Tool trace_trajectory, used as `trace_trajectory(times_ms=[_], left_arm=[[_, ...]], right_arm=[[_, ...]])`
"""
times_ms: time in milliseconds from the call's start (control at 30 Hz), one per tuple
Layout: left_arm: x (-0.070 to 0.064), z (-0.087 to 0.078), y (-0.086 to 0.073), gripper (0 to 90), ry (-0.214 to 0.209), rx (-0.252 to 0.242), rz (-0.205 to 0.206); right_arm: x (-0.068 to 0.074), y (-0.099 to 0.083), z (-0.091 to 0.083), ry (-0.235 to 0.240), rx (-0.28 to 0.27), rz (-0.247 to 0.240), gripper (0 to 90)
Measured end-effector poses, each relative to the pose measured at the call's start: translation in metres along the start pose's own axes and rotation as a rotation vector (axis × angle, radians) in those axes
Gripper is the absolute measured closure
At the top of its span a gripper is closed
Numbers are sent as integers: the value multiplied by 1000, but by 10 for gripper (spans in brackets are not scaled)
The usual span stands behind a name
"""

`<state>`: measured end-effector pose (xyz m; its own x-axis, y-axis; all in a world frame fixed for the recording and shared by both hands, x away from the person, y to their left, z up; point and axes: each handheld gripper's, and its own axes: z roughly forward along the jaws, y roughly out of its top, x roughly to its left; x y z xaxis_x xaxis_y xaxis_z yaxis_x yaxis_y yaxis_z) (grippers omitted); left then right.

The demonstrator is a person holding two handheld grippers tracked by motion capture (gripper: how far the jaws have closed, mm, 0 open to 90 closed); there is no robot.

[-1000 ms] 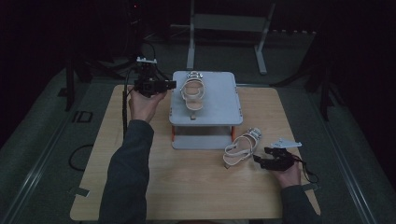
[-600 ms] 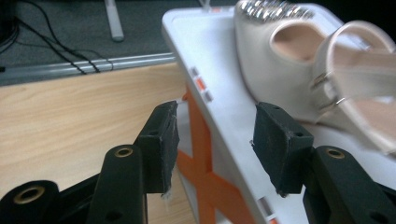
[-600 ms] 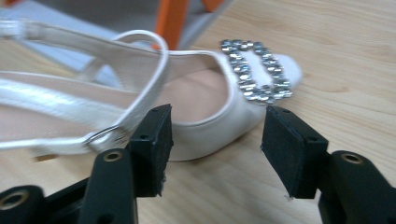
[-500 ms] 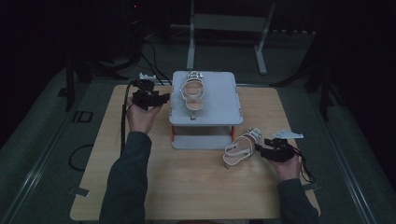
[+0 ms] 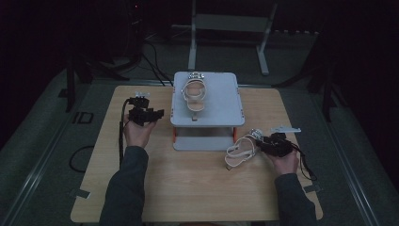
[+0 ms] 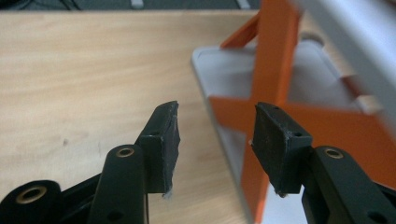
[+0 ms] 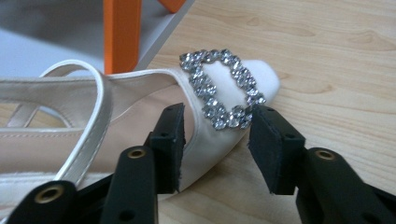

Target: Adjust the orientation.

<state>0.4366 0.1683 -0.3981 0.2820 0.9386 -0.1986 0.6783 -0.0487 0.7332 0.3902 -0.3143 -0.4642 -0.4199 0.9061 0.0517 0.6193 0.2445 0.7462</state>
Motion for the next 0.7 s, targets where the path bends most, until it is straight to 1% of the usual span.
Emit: trace_trajectory(times_ms=[33,133,167,300,400,433,467,533,567,633,700], left_arm=[[2,2,-4,511,-1,6,-10],[9,6,-16,511,3,28,-23],[11,7,-19,511,2,34,-24],[15,13,-33,510,3,63,-24],[16,19,-41,510,0,71,-28],[16,19,-41,509,0,71,-28],[16,23,-45,508,1,80,-27],[17,26,-49,507,6,92,-23],[17,28,-51,507,3,96,-29],[17,30,-55,506,7,102,-27],[17,32,-57,505,9,106,-24]], right_arm=[[0,1,0,1,2,-3,585],[-1,2,0,21,7,-22,644],[-3,3,1,25,7,-25,649],[-8,6,2,15,9,-23,666],[-10,10,5,31,14,-31,670],[-10,12,7,35,18,-39,677],[-10,14,8,42,21,-44,693],[-10,18,12,59,26,-50,714],[-10,20,14,68,28,-51,716],[-9,23,18,84,34,-55,714],[-7,25,18,72,45,-71,678]])
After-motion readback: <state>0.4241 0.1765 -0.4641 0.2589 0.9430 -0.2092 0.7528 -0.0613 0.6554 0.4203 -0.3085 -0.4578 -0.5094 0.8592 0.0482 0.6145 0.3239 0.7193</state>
